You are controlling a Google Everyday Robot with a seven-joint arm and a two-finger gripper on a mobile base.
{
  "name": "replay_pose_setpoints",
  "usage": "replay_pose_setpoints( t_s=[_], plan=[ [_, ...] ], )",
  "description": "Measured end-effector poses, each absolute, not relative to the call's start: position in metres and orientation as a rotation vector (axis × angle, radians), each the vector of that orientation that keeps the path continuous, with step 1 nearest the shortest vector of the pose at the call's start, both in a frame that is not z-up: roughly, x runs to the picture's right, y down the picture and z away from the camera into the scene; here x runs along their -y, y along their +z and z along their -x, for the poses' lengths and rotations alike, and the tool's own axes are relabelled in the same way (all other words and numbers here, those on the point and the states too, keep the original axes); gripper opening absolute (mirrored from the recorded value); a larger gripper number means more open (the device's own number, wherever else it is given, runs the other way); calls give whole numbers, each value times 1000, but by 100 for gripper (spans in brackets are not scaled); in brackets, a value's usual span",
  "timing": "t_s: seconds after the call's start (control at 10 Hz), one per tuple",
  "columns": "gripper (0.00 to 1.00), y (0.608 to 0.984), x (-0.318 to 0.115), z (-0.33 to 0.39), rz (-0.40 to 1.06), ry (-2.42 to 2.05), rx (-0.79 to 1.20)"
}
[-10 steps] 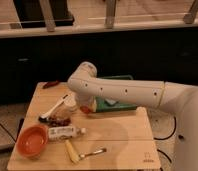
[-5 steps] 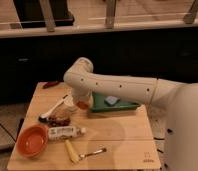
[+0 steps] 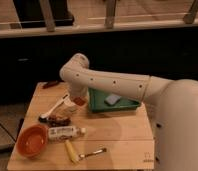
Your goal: Place apple in paper cup
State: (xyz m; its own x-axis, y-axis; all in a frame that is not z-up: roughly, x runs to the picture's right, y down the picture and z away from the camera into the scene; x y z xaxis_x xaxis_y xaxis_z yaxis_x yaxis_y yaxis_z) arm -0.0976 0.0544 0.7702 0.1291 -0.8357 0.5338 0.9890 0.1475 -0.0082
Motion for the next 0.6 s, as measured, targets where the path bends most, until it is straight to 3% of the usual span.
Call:
replay_pose_setpoints(
  t_s=[0.6],
  plan=[
    [2,782,-38,114,398,-1448,505]
  ],
)
